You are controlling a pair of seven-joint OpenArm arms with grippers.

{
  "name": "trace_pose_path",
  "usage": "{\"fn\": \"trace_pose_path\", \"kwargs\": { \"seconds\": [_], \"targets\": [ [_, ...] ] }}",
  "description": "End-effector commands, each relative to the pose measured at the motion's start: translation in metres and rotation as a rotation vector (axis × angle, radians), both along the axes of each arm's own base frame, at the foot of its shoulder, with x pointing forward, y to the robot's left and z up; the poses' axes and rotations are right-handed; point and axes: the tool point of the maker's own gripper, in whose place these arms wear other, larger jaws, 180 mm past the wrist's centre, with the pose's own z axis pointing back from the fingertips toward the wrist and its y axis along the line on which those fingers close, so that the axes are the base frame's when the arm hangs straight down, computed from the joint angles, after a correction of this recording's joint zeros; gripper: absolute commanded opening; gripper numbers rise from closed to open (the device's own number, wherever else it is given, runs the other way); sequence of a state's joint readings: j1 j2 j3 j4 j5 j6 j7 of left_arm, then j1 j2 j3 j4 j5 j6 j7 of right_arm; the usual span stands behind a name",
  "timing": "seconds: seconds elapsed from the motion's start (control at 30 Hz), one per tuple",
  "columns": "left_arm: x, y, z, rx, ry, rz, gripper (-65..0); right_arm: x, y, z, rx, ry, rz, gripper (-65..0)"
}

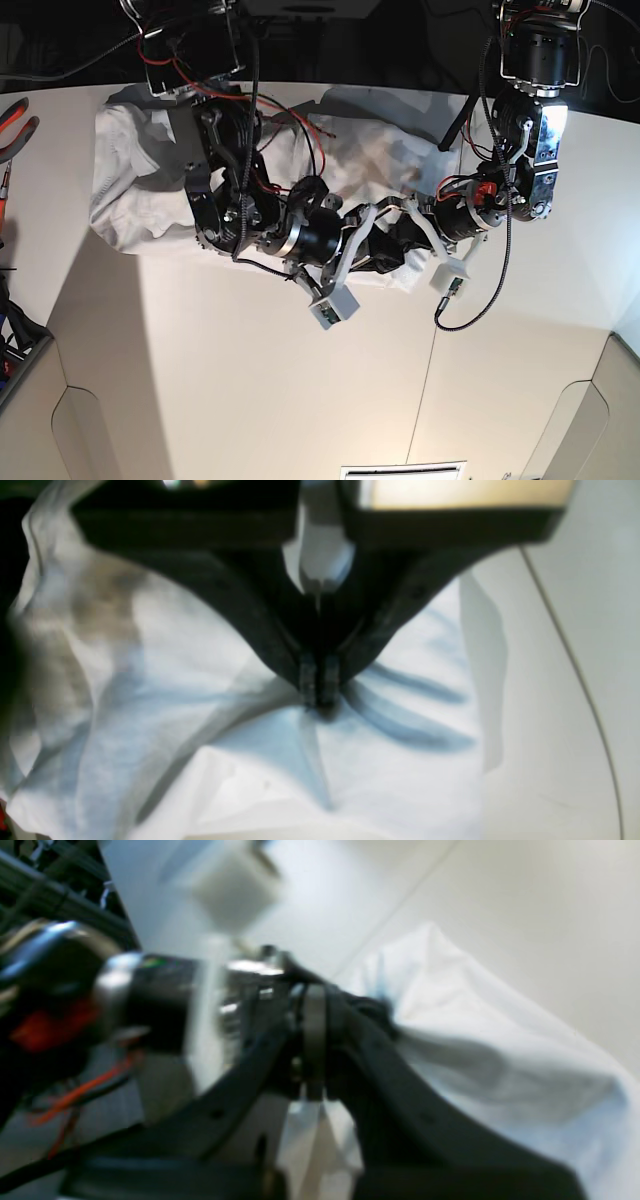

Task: Layout the t-shirt on the table in an organized manner, then fold the t-shirt properly
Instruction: 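Move the right gripper over the shirt and press the folded layers, then grasp the collar end with the right gripper and pull it taut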

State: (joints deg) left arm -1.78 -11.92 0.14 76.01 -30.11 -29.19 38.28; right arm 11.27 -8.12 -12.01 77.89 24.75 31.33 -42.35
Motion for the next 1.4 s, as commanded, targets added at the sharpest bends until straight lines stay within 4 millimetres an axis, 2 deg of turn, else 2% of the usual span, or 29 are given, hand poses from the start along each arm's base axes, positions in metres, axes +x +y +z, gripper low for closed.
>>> {"fn": "trace_pose_path", "kwargs": {
  "seconds": [0.0, 0.13, 0.23, 0.4, 0.6, 0.8, 0.9, 1.0, 1.1, 1.17, 1.23, 1.37],
  "targets": [
    [0.013, 0.003, 0.015, -0.006, -0.05, 0.007, -65.0, 0.012, 0.006, 0.014, 0.044, -0.032, -0.009, -65.0],
    [0.02, 0.01, 0.026, -0.039, -0.086, 0.041, -65.0, 0.021, 0.0, -0.005, -0.028, -0.03, -0.016, -65.0],
    [0.024, 0.016, 0.041, -0.063, -0.124, 0.047, -65.0, 0.032, -0.013, -0.018, -0.116, -0.057, -0.079, -65.0],
    [0.024, 0.018, 0.051, -0.085, -0.132, 0.037, -65.0, 0.059, -0.058, -0.034, -0.291, -0.112, -0.261, -65.0],
    [0.021, 0.016, 0.05, -0.103, -0.121, 0.038, -65.0, 0.082, -0.134, -0.049, -0.55, -0.154, -0.515, -65.0],
    [0.02, 0.006, 0.06, -0.162, -0.151, 0.0, -65.0, 0.08, -0.154, -0.054, -0.609, -0.14, -0.522, -65.0],
    [0.019, 0.007, 0.057, -0.144, -0.147, -0.003, -65.0, 0.081, -0.164, -0.038, -0.625, -0.179, -0.538, -65.0],
    [0.018, 0.01, 0.053, -0.107, -0.14, -0.011, -65.0, 0.075, -0.183, 0.002, -0.612, -0.246, -0.601, -65.0],
    [0.019, 0.014, 0.053, -0.099, -0.143, -0.01, -65.0, 0.058, -0.211, 0.046, -0.611, -0.297, -0.672, -65.0],
    [0.019, 0.017, 0.053, -0.091, -0.144, -0.01, -65.0, 0.041, -0.238, 0.063, -0.63, -0.313, -0.735, -65.0],
    [0.019, 0.019, 0.053, -0.086, -0.144, -0.01, -65.0, 0.022, -0.271, 0.066, -0.663, -0.302, -0.805, -65.0],
    [0.02, 0.02, 0.054, -0.087, -0.15, -0.007, -65.0, -0.019, -0.347, 0.049, -0.787, -0.212, -0.931, -65.0]
  ]
}}
